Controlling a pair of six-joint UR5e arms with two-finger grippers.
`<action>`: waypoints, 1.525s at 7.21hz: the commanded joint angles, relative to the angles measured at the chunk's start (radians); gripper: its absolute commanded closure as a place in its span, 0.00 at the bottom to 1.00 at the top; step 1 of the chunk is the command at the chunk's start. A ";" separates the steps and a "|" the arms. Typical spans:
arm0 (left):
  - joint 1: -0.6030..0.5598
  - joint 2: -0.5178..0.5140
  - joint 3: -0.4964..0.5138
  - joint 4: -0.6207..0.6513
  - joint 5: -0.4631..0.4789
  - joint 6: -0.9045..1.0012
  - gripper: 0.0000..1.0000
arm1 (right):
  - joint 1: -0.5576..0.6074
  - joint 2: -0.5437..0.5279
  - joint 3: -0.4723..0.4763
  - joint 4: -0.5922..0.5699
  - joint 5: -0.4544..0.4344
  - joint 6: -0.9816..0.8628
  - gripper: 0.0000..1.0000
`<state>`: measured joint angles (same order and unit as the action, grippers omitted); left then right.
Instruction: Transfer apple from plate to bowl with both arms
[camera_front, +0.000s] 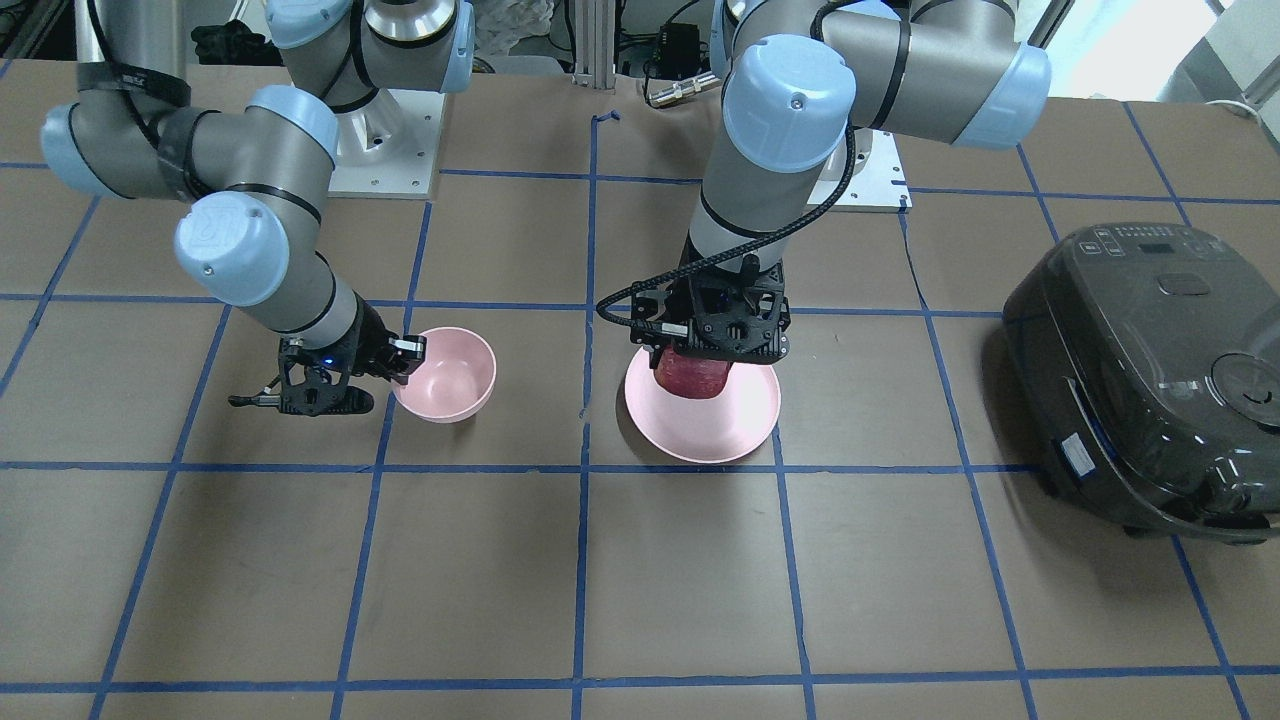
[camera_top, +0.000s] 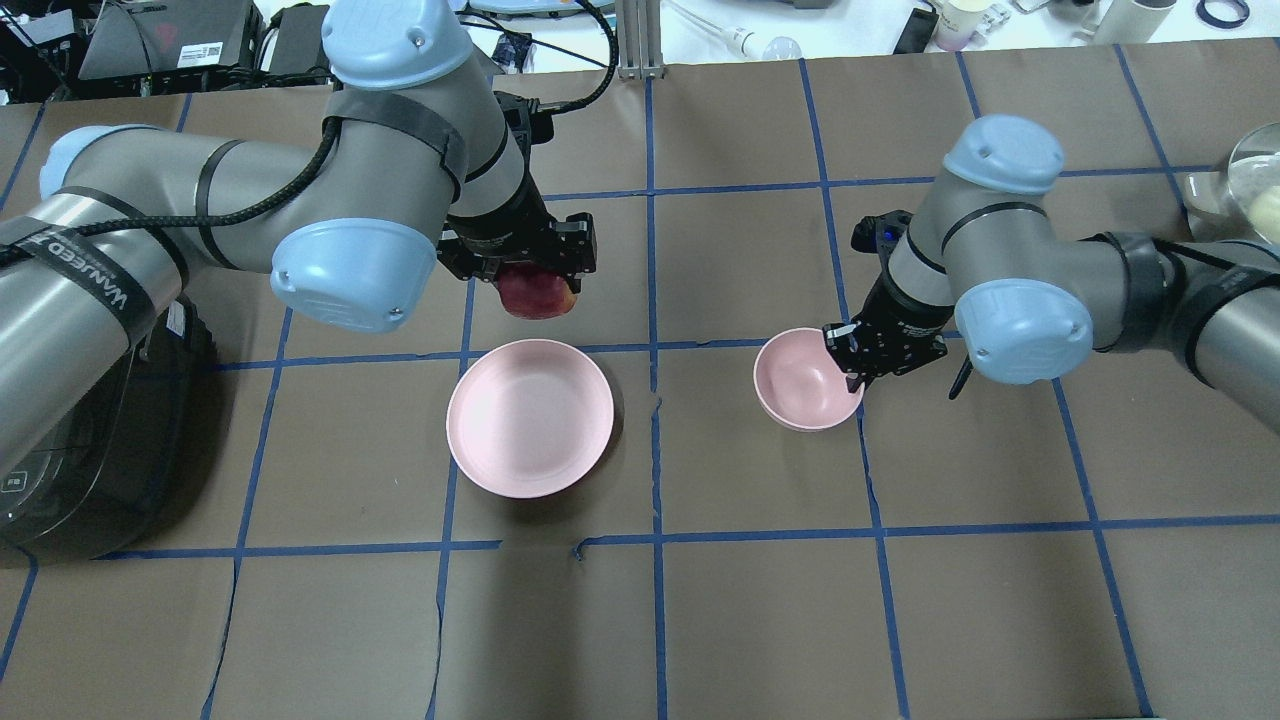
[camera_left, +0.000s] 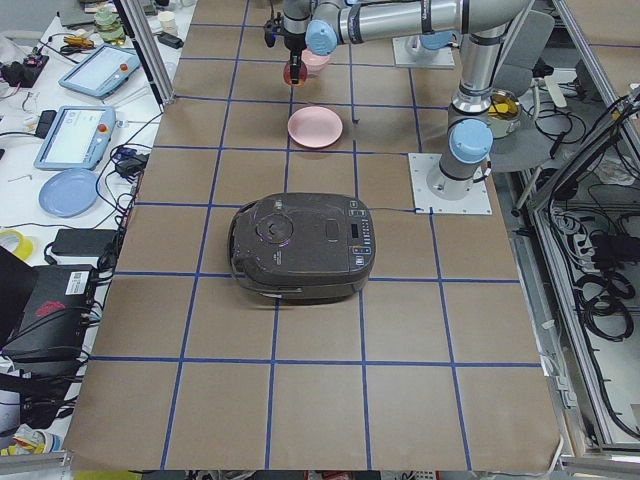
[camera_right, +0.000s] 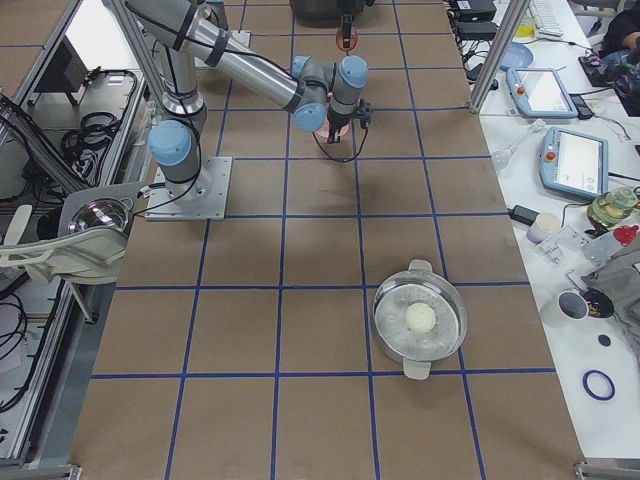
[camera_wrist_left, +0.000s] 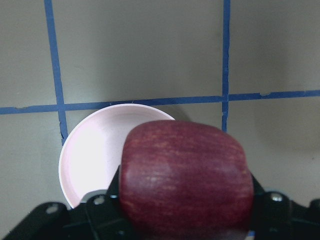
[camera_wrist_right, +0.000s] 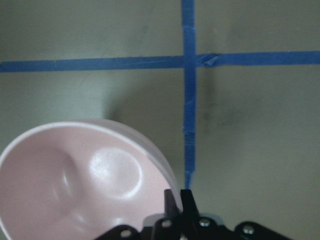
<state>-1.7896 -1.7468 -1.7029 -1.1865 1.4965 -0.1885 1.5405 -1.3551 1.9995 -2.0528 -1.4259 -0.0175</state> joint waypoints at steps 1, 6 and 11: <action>-0.005 0.001 -0.004 -0.002 0.001 0.001 0.99 | 0.046 0.027 0.005 -0.030 -0.004 0.034 1.00; -0.020 -0.030 0.003 0.016 -0.047 -0.086 0.99 | 0.030 0.018 -0.042 -0.023 -0.037 0.019 0.00; -0.175 -0.117 0.006 0.221 -0.094 -0.427 0.99 | 0.007 -0.108 -0.474 0.487 -0.188 0.016 0.00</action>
<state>-1.9193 -1.8183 -1.6976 -1.0619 1.4080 -0.5036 1.5498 -1.4224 1.6345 -1.7037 -1.6037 -0.0010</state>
